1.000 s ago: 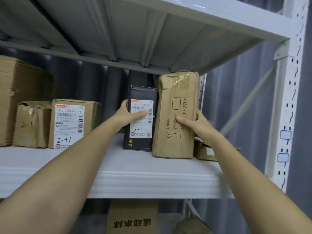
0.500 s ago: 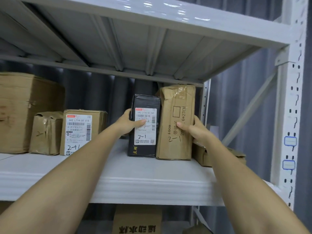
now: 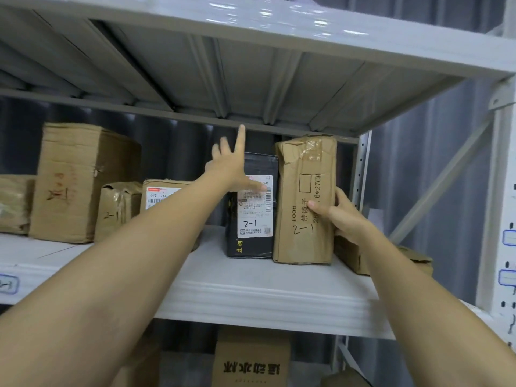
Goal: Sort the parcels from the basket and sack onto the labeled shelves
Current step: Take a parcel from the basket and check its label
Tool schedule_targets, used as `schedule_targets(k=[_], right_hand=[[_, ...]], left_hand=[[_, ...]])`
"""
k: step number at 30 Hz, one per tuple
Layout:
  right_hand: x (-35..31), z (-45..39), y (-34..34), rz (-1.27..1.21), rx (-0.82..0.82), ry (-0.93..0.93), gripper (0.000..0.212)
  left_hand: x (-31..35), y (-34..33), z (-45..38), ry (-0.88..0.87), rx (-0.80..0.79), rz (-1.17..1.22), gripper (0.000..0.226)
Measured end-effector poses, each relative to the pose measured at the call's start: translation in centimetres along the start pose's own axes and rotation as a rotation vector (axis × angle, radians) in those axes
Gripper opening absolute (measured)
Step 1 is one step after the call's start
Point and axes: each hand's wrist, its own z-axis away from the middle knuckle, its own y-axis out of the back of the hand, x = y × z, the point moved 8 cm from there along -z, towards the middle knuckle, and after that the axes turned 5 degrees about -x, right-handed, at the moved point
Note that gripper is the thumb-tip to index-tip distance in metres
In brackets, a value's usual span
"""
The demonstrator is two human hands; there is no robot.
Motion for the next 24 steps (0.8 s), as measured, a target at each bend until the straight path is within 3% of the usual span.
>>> schedule_targets(k=[3,8,24], right_hand=[[-0.4,0.0,-0.7,0.005,-0.023,0.009,0.080],[0.7,-0.2,-0.9,-0.063,-0.010,-0.034,0.078],[0.2,-1.4,-5.6,-0.056,-0.027,-0.027,0.095]], left_hand=[[2.7,1.1,-1.1,-0.195,0.062,-0.181,0.116],[4.0,-0.4,-2.5,-0.219,0.015,-0.267,0.086],[-1.3,2.1,-1.5,-0.160,-0.042,-0.233,0.085]])
